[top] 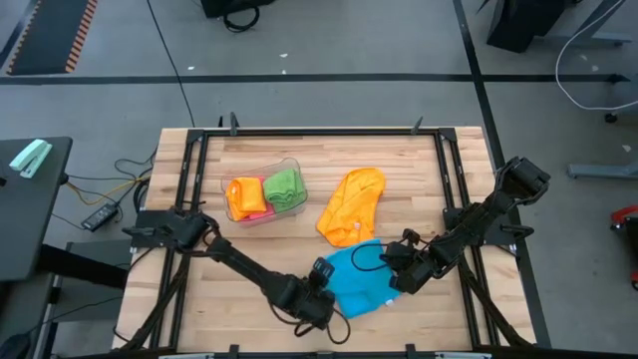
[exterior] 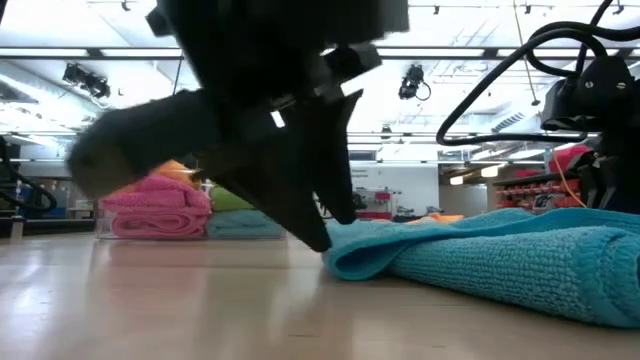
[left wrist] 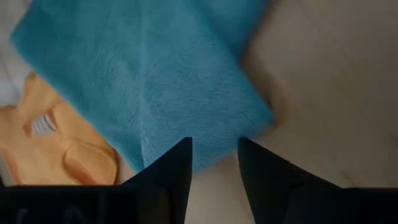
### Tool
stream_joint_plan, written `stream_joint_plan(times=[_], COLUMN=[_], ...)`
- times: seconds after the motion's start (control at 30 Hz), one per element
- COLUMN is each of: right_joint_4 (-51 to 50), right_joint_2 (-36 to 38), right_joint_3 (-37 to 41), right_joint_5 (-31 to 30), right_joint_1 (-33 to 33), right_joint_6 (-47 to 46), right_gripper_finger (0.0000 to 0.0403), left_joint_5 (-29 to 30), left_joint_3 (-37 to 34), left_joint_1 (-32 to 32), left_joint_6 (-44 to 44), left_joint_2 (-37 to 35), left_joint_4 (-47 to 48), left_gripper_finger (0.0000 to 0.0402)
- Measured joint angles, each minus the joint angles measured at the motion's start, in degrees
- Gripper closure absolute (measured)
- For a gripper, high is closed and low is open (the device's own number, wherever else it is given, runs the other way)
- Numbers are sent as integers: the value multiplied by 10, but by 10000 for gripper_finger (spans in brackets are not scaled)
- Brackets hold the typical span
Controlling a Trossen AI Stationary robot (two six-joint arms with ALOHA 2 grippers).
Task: Fold microfiber towels
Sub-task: Fold the blue microfiber towel
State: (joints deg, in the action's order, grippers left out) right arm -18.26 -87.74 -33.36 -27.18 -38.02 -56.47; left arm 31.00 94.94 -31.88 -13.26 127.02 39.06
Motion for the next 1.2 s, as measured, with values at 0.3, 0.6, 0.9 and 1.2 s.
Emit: stream_joint_plan(times=[0.3, 0.6, 0.9, 1.2], right_joint_4=[0, 3, 4, 3], right_joint_2=[0, 0, 0, 0], right_joint_3=[0, 0, 0, 0], right_joint_5=[0, -3, -4, -5], right_joint_1=[0, 0, 0, 0], right_joint_6=[0, 1, 1, 0], right_gripper_finger=[354, 354, 354, 354], left_joint_5=[29, 68, 62, 9], left_joint_3=[-30, -79, -83, -67], left_joint_1=[-14, -14, -14, -13], left_joint_6=[-179, -230, -169, -144], left_joint_2=[0, -1, -2, -1], left_joint_4=[-36, -118, -121, -103], left_gripper_finger=[241, 255, 320, 387])
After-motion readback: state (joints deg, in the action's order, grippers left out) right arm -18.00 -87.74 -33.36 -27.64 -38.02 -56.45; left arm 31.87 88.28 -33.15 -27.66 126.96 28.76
